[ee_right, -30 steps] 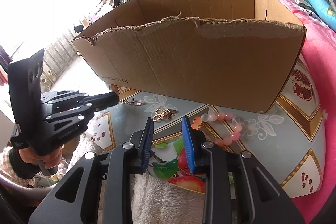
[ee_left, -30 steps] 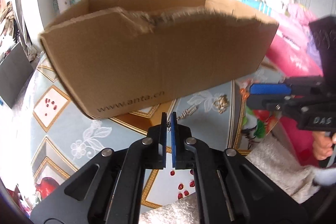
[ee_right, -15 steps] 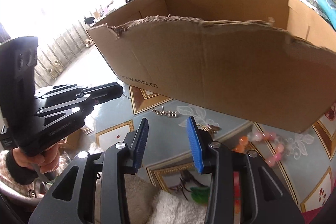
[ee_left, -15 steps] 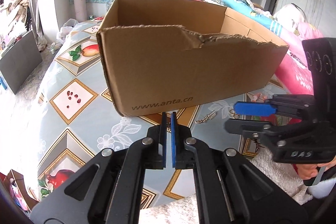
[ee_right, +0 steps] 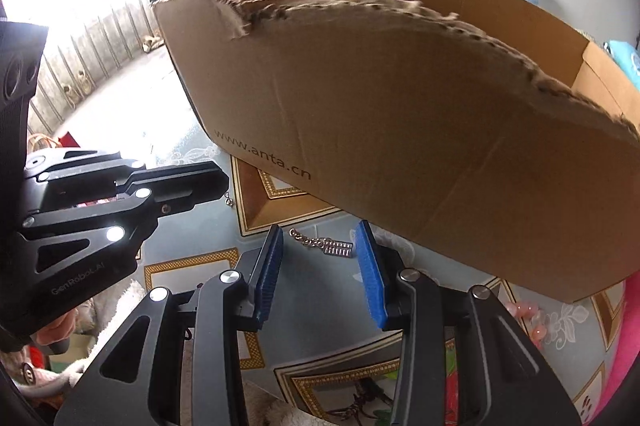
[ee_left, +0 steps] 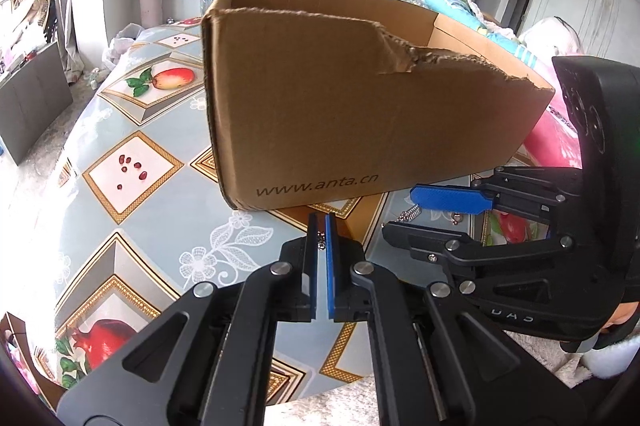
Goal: Organize jewelry
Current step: 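Move the left gripper to the thin metal chain and grasp it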
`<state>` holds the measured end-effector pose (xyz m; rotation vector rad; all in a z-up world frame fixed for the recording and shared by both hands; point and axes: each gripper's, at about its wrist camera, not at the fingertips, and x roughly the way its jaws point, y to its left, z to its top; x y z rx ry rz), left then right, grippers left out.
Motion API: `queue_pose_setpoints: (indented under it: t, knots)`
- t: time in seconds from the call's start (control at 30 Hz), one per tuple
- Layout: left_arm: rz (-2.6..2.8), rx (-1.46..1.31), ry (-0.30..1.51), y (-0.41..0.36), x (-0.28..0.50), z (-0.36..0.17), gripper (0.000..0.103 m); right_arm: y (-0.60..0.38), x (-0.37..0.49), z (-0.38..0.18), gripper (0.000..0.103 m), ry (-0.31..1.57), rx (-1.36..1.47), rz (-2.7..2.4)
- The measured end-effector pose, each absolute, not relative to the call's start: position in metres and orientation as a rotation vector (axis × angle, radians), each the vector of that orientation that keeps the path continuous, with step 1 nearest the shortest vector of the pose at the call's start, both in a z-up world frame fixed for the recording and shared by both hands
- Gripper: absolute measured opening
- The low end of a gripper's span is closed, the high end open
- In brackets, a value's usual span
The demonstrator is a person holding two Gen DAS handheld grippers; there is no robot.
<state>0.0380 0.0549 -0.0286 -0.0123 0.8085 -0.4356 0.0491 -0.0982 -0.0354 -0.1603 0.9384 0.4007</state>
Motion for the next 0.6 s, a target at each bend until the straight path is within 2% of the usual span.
queue_pose_setpoints:
  t: [0.1, 0.17, 0.23, 0.6]
  knots:
    - [-0.439, -0.020, 0.809, 0.057, 0.038, -0.030, 0.003, -0.094, 0.050, -0.034, 0.020, 0.951, -0.162, 0.406]
    - [-0.440, -0.027, 0.810, 0.059, 0.038, -0.031, 0.003, -0.088, 0.049, -0.033, 0.009, 0.962, -0.154, 0.415]
    - [-0.440, -0.033, 0.811, 0.062, 0.039, -0.032, 0.003, -0.086, 0.049, -0.032, 0.006, 0.970, -0.148, 0.425]
    - [-0.435, -0.066, 0.799, 0.072, 0.038, -0.032, 0.003, -0.082, 0.049, -0.027, 0.003, 0.969, -0.107, 0.466]
